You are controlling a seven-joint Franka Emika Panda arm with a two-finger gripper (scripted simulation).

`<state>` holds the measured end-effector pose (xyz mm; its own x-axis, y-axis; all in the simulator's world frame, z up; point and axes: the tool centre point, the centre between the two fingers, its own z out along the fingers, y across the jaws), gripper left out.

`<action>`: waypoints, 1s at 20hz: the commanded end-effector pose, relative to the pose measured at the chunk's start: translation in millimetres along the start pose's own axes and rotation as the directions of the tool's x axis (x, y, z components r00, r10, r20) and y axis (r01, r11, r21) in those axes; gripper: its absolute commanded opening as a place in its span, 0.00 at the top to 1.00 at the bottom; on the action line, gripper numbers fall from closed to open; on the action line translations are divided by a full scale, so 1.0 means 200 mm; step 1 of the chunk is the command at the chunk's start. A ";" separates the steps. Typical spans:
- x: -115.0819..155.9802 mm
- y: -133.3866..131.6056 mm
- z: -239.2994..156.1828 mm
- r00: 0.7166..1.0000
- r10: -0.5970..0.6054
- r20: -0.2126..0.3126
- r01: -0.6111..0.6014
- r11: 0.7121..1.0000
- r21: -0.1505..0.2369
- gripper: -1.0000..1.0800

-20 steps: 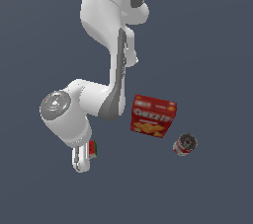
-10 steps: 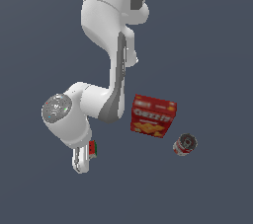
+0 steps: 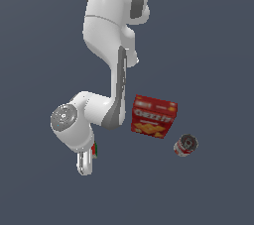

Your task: Pick up a designated object from a clutter of objects.

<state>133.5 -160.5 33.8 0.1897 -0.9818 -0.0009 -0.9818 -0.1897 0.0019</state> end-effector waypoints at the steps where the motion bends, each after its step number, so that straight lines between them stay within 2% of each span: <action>1: 0.00 -0.01 0.00 1.000 0.000 -0.001 0.000 1.000 0.002 0.04; 2: 0.00 -0.01 0.00 1.000 0.000 -0.001 0.000 1.000 0.002 0.04; 3: 0.00 -0.01 0.00 1.000 0.000 -0.001 0.000 1.000 0.002 1.00; 20: -0.03 0.01 -0.02 1.000 0.000 -0.001 0.000 1.000 0.001 1.00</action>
<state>131.2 -157.0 35.3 0.1896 -0.9819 -0.0012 -0.9818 -0.1896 0.0032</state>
